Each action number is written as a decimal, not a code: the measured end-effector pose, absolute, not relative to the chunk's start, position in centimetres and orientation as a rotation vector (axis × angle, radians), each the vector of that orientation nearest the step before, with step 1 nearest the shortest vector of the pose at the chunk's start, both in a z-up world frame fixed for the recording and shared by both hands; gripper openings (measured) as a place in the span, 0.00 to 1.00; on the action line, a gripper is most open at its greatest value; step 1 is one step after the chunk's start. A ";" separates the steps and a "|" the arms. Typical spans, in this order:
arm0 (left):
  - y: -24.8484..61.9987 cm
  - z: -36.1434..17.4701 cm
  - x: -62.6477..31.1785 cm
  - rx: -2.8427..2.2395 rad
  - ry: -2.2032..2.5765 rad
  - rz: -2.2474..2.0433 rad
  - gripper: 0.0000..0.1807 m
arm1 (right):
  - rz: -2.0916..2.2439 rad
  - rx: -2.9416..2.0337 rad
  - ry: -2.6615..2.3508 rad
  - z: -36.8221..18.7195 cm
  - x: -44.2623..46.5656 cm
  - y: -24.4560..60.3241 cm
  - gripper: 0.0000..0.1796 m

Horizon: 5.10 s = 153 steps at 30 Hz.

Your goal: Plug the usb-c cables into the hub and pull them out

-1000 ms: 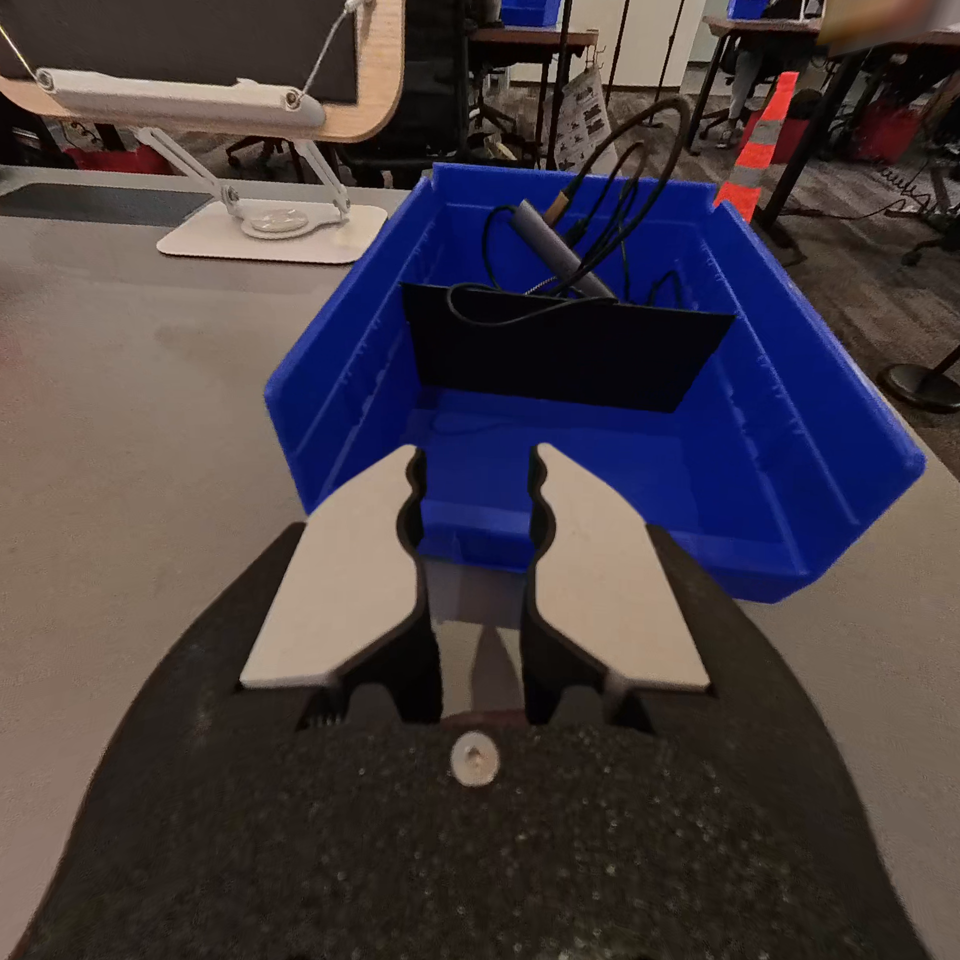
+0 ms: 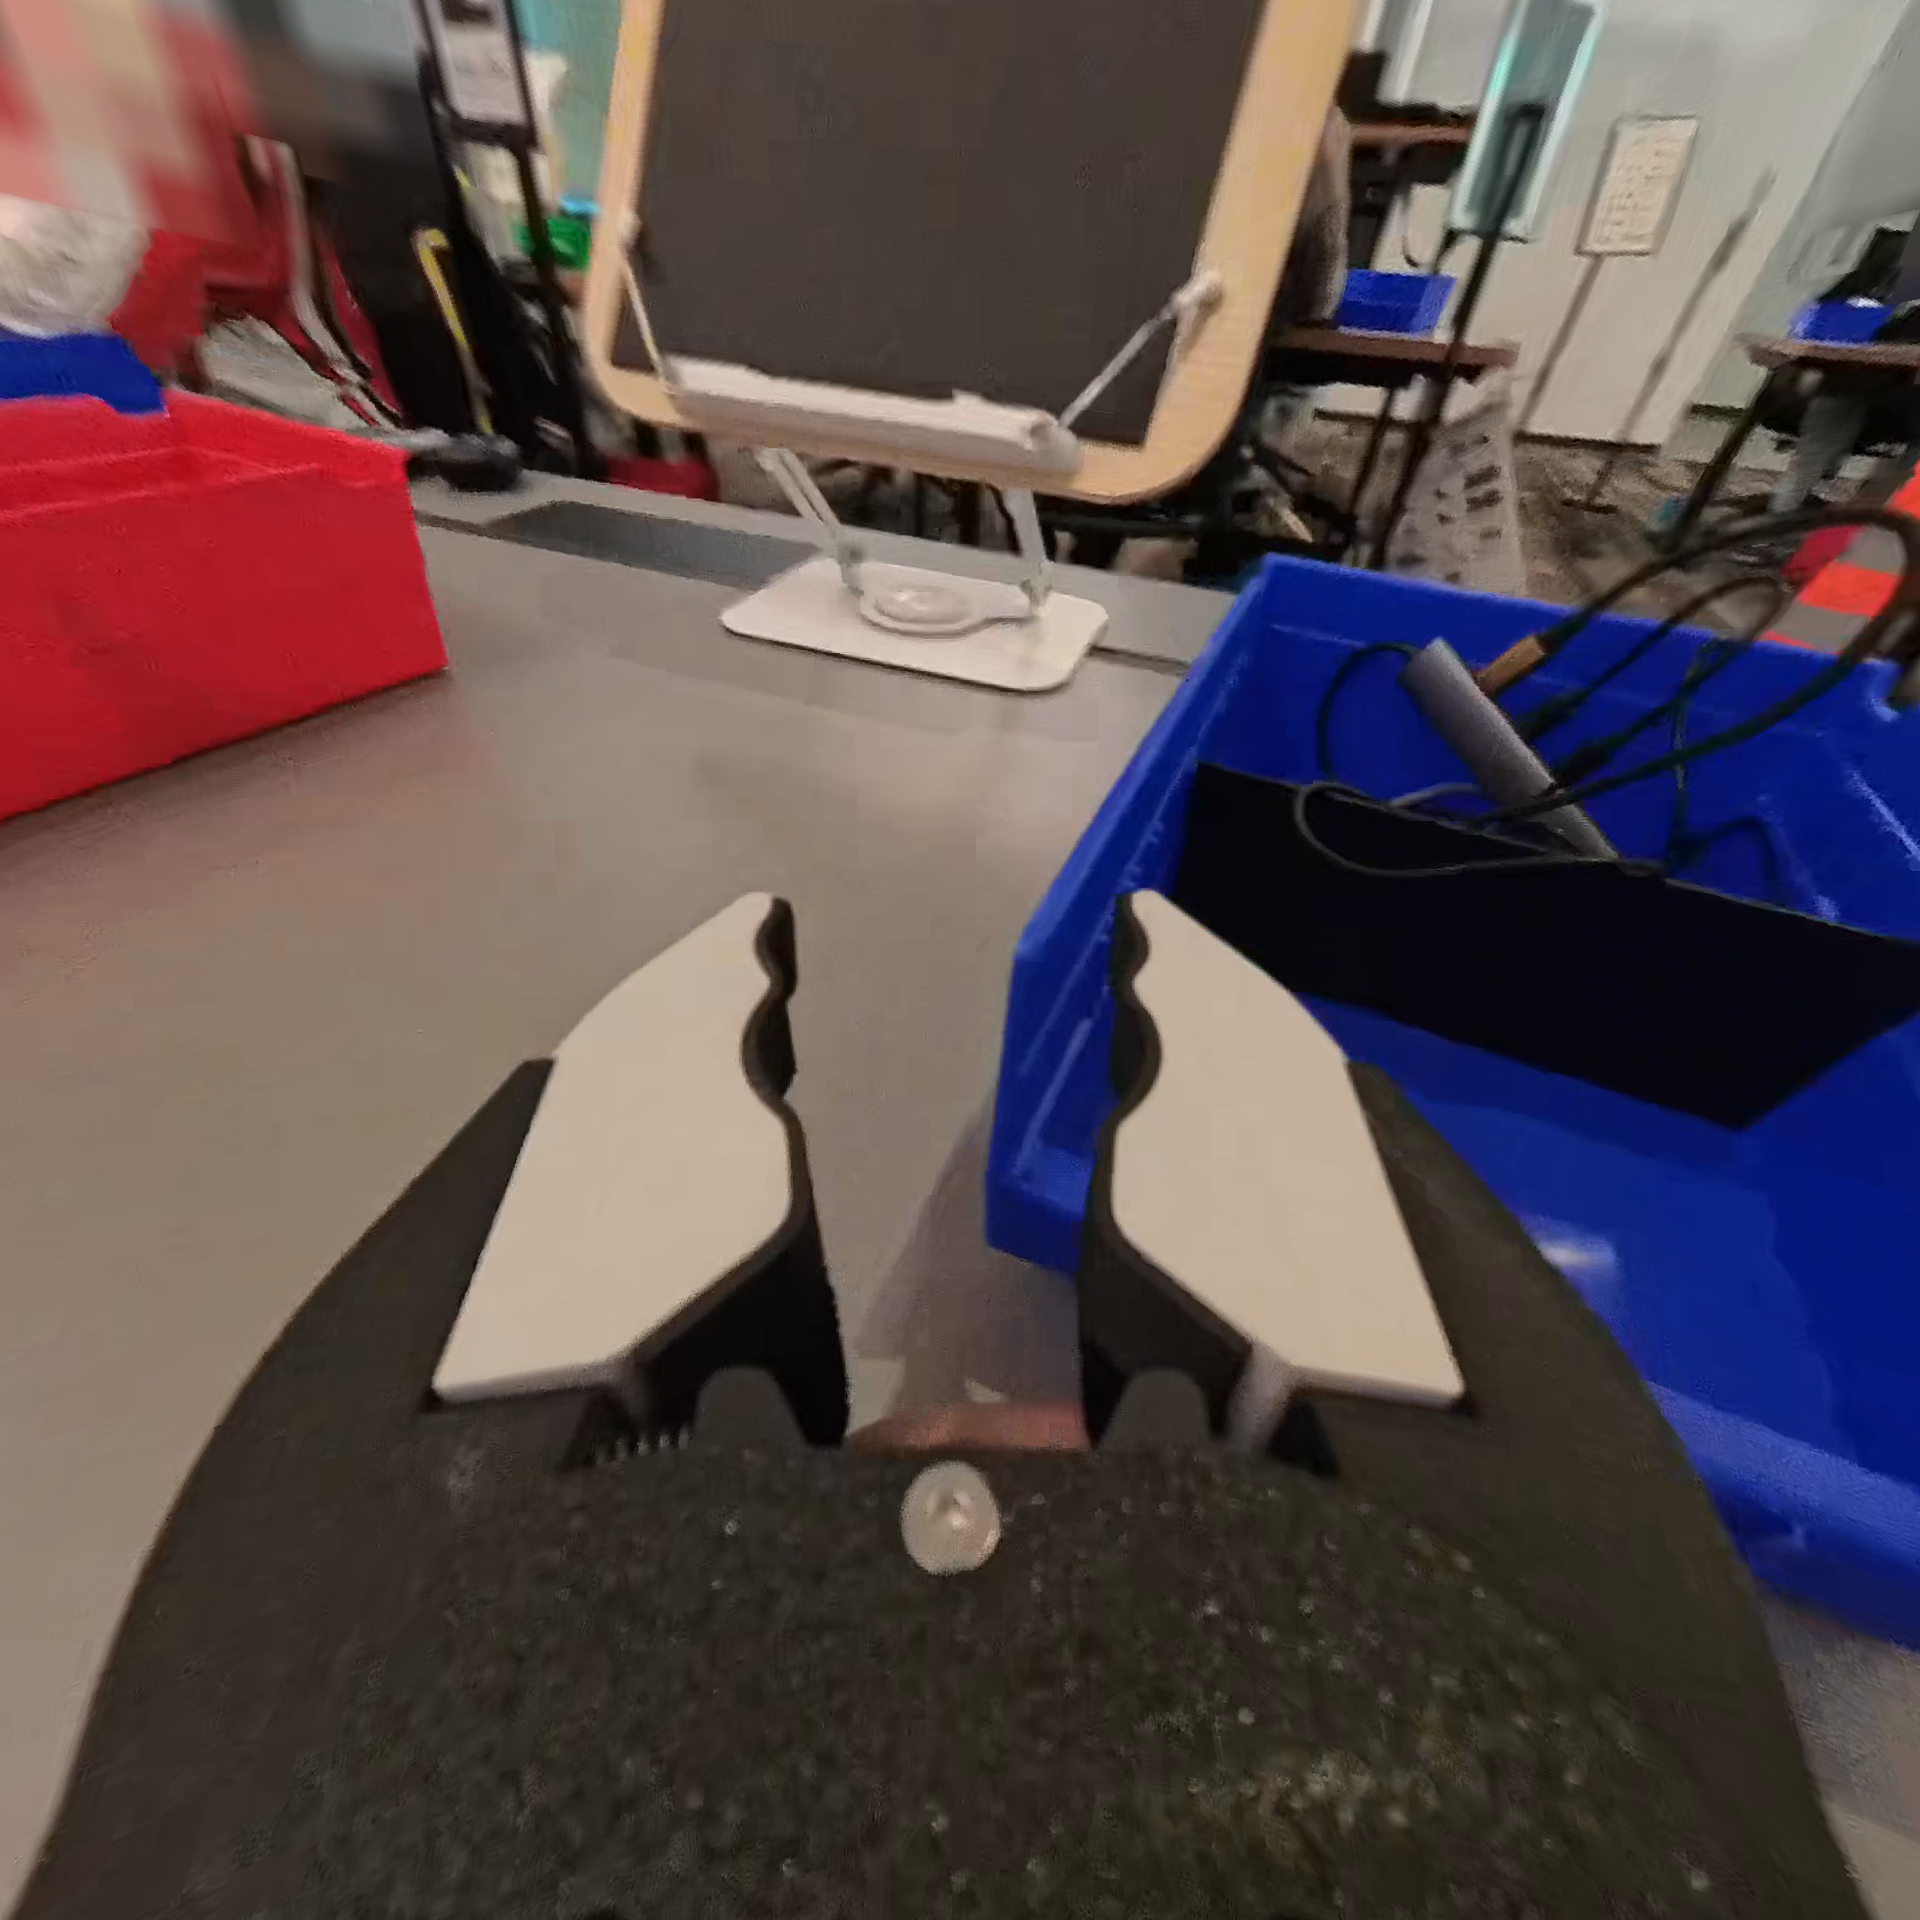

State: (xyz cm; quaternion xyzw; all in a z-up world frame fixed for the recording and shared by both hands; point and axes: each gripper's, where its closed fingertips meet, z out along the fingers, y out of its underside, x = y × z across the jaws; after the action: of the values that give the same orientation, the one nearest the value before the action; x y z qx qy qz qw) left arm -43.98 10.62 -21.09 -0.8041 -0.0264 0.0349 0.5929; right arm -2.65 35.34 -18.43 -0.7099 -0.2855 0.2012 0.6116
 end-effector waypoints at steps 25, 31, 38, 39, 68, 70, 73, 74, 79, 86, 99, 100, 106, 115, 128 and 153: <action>24.9 -18.2 -13.1 -1.711 0.397 -0.424 0.31 | 0.318 -1.615 -0.377 -15.3 3.2 30.5 0.28; 32.8 -21.3 -9.2 -1.935 0.378 -0.385 0.27 | 0.152 -1.823 -0.159 -19.6 8.9 32.7 0.27; 33.7 -22.7 -10.5 -2.062 0.297 -0.253 0.06 | 0.200 -1.947 -0.153 -22.2 7.9 33.7 0.05; 33.5 -22.6 -11.3 -2.064 0.275 -0.212 0.04 | 0.211 -1.950 -0.163 -22.1 7.3 33.5 0.04; 16.4 -13.1 -33.9 -1.671 -0.121 0.051 0.18 | 0.415 -1.827 -0.664 -21.8 -9.3 31.1 0.17; 12.4 -14.2 -38.6 -1.691 -0.214 0.138 0.18 | 0.396 -1.785 -0.716 -21.4 -8.5 30.7 0.19; 8.8 -19.0 -46.4 -1.825 -0.399 0.122 0.20 | 0.364 -1.794 -0.707 -21.7 -7.1 30.9 0.19; 8.6 -19.6 -48.2 -1.844 -0.451 0.036 0.23 | 0.378 -1.808 -0.696 -21.8 -6.8 30.8 0.19; 10.4 -20.2 -55.8 -1.815 -0.509 0.031 0.24 | 0.342 -1.826 -0.674 -21.9 -4.6 30.1 0.19; 12.5 -20.7 -58.8 -1.837 -0.487 0.188 0.23 | 0.273 -1.822 -0.696 -22.1 -2.9 28.7 0.18; 12.4 -21.4 -54.1 -2.005 -0.386 0.097 0.02 | 0.241 -1.703 -0.836 -20.2 -7.8 23.8 0.17; 12.0 -21.5 -53.4 -2.013 -0.377 0.099 0.02 | 0.307 -1.709 -0.845 -20.1 -9.5 22.7 0.17; 7.9 -21.6 -50.3 -2.074 -0.385 0.198 0.03 | 0.621 -1.735 -1.016 -20.2 -21.8 16.3 0.17; 2.7 -21.6 -47.6 -2.071 -0.472 0.250 0.03 | 0.584 -1.818 -0.980 -21.7 -32.6 14.6 0.17; 4.1 -13.2 -46.1 -1.787 -0.433 0.481 0.02 | 0.531 -1.688 -0.886 -13.3 -31.5 16.6 0.03; 37.1 -16.1 -1.3 -1.881 0.071 0.040 0.03 | 0.273 -1.904 -0.310 -17.2 17.1 42.3 0.02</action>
State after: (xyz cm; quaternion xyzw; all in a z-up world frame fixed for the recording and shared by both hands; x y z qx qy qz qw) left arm -1.29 37.09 -16.11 -0.8075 0.0303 0.0174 0.5889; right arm 17.11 42.33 -17.17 -0.8083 -0.1317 0.1158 0.5620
